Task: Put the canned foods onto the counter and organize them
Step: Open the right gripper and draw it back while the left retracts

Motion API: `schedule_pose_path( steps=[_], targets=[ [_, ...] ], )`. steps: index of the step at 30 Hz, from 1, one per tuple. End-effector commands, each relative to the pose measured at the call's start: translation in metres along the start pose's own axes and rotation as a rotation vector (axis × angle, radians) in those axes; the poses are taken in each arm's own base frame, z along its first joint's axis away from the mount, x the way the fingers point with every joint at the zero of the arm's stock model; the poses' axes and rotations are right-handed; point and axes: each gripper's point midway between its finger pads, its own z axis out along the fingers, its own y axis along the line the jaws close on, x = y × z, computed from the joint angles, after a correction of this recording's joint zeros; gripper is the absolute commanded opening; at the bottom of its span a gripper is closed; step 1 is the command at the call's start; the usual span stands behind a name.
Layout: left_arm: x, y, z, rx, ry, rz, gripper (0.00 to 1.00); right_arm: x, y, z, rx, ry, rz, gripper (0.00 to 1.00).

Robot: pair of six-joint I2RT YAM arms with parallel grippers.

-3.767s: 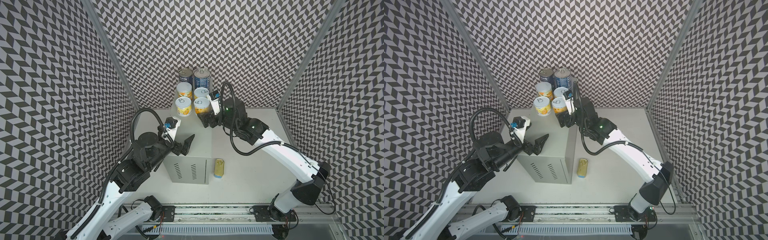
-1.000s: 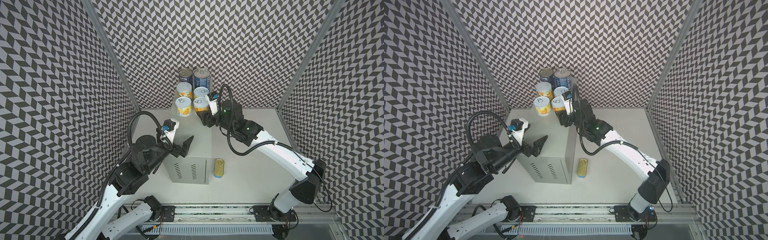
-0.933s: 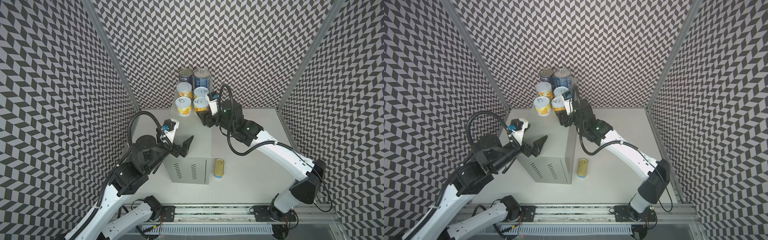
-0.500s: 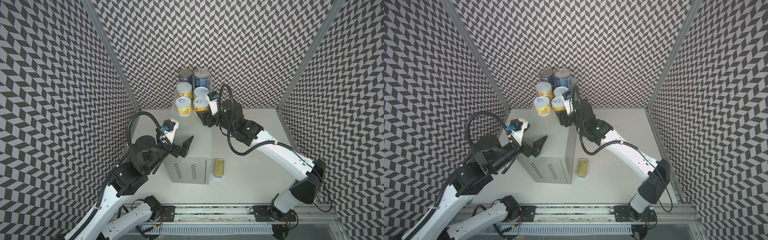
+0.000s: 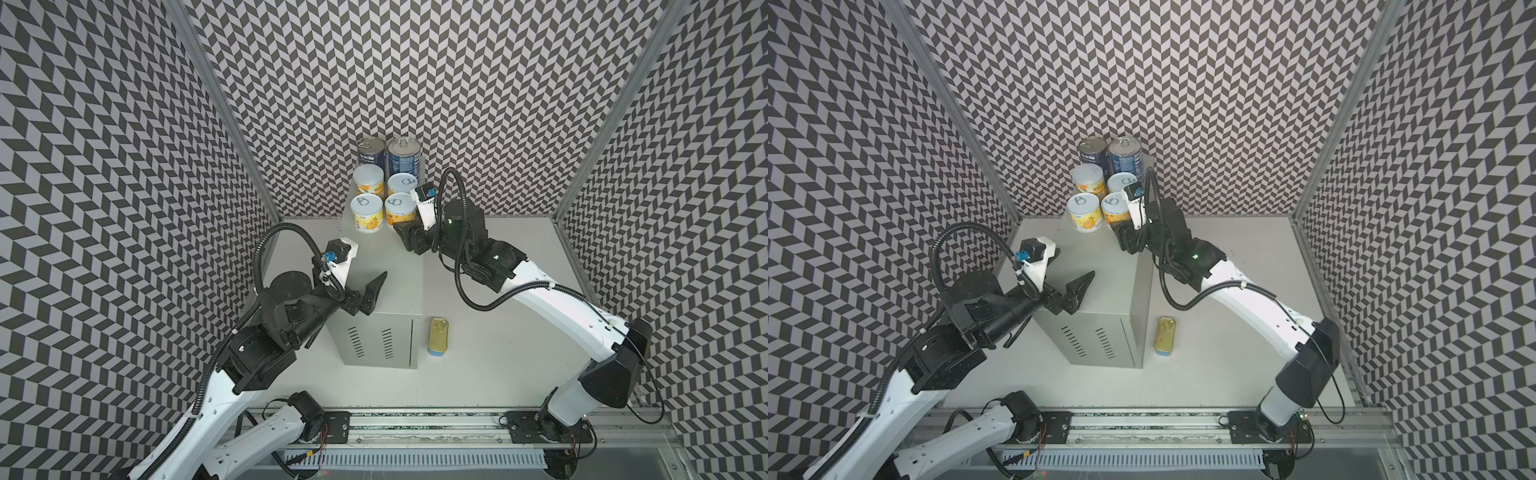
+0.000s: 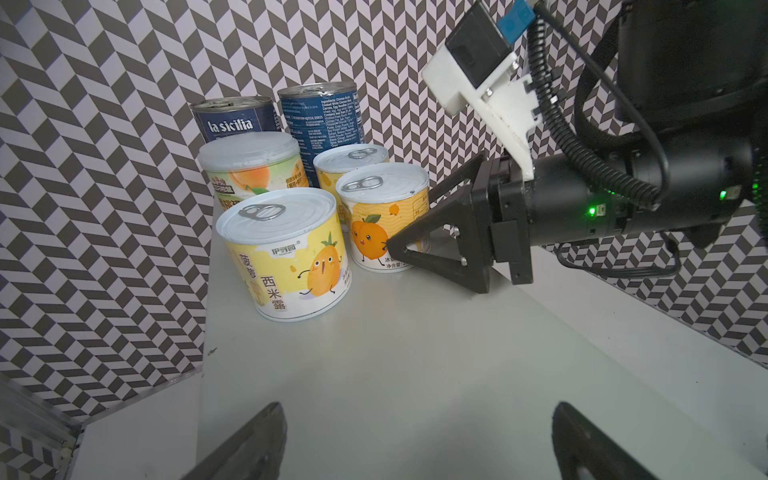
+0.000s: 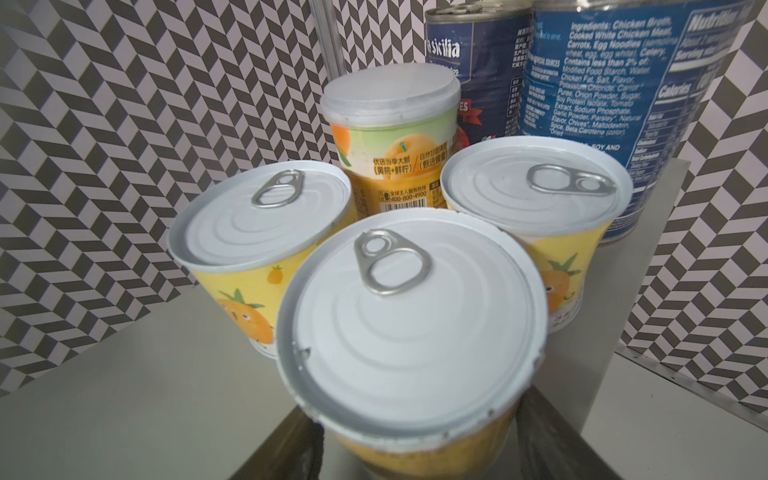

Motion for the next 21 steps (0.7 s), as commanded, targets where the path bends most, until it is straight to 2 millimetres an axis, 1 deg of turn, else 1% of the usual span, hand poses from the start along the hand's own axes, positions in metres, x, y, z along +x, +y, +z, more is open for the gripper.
schedule_pose_path(
  steps=[1,4,7,18,21],
  targets=[
    [-0.005,0.0,-0.003,-0.004,-0.026,0.011,1.0,-0.021,0.005,-0.007,-0.019,-0.08,0.012,0.7],
    [-0.006,0.0,-0.003,-0.003,-0.027,0.011,1.0,-0.022,0.005,-0.01,-0.016,-0.083,0.011,0.71],
    [-0.006,0.0,-0.003,-0.002,-0.028,0.011,1.0,-0.025,0.004,-0.016,-0.01,-0.089,0.01,0.76],
    [-0.01,0.0,-0.004,-0.003,-0.034,0.009,1.0,-0.051,-0.005,-0.056,0.039,-0.136,0.013,0.99],
    [-0.009,0.0,-0.004,-0.003,-0.034,0.008,1.0,-0.056,-0.012,-0.064,0.071,-0.151,0.023,0.99]
  ],
)
